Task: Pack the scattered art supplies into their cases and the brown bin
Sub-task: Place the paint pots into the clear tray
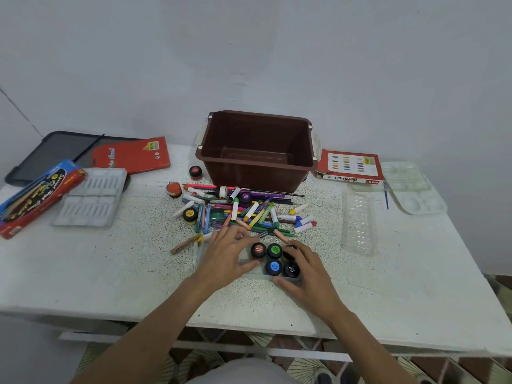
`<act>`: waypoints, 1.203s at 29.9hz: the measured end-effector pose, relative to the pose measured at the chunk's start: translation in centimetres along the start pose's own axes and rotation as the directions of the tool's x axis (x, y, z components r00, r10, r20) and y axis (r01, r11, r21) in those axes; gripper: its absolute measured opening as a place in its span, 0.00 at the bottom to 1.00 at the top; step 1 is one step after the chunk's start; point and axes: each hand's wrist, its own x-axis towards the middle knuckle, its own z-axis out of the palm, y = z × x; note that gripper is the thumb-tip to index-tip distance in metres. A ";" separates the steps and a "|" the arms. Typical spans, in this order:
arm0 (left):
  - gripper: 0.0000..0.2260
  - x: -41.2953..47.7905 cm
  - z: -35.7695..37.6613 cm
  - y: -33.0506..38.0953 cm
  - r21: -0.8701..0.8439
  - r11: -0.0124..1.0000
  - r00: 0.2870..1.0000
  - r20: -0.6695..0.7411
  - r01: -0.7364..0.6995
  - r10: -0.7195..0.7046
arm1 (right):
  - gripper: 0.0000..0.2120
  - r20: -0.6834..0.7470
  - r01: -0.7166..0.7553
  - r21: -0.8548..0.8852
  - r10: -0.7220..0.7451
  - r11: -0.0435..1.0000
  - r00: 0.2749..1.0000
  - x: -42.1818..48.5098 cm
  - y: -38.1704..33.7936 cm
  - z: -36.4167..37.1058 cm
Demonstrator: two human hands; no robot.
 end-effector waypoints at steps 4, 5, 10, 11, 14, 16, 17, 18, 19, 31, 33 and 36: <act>0.23 0.9 -1.2 -0.7 -0.132 0.991 1.000 0.012 0.029 -0.027 | 0.31 -0.003 -0.001 0.005 0.001 1.000 1.000 0.0 0.1 0.0; 0.22 1.2 -1.4 -1.0 -0.133 0.991 1.000 -0.008 0.026 -0.027 | 0.31 -0.002 0.000 0.003 0.000 1.000 1.000 0.0 0.2 0.0; 0.14 3.3 -1.7 -3.5 -0.039 0.999 0.990 -0.141 -0.006 0.001 | 0.32 0.012 0.004 -0.007 -0.004 1.000 1.000 0.1 0.2 0.0; 0.14 3.9 -1.8 -3.8 -0.021 1.000 0.988 -0.152 -0.005 0.002 | 0.32 0.015 0.006 -0.009 -0.006 1.000 1.000 0.1 0.2 0.0; 0.11 6.0 -2.2 -4.1 0.032 0.999 0.989 -0.146 0.018 -0.014 | 0.32 0.024 0.003 -0.004 -0.003 1.000 1.000 0.3 0.2 -0.1; 0.13 7.3 -2.5 -3.9 0.089 0.995 0.995 -0.101 0.038 -0.029 | 0.32 0.023 0.012 -0.011 -0.011 1.000 1.000 0.3 0.4 -0.1; 0.14 7.9 -2.6 -3.7 0.121 0.992 0.997 -0.073 0.042 -0.033 | 0.32 0.023 0.015 -0.014 -0.015 1.000 1.000 0.3 0.5 -0.1; 0.16 8.4 -2.7 -3.5 0.151 0.988 0.998 -0.046 0.041 -0.034 | 0.32 0.023 0.017 -0.015 -0.016 1.000 1.000 0.3 0.5 -0.1; 0.17 8.8 -2.7 -3.2 0.179 0.983 0.999 -0.018 0.043 -0.040 | 0.32 0.023 0.016 -0.014 -0.015 1.000 1.000 0.2 0.5 -0.1; 0.15 10.6 -2.7 -2.6 0.358 0.929 0.996 -0.039 0.094 -0.086 | 0.30 -0.012 0.032 -0.015 -0.032 0.999 0.999 0.2 0.5 0.1; 0.14 10.0 -2.7 -2.9 0.271 0.959 0.993 -0.107 0.082 -0.055 | 0.31 -0.015 0.030 -0.020 -0.030 0.999 0.999 0.2 0.6 0.2; 0.14 8.5 -3.0 -3.3 0.053 0.996 0.981 -0.182 0.073 -0.062 | 0.31 -0.015 0.024 -0.018 -0.024 1.000 1.000 0.0 0.6 0.2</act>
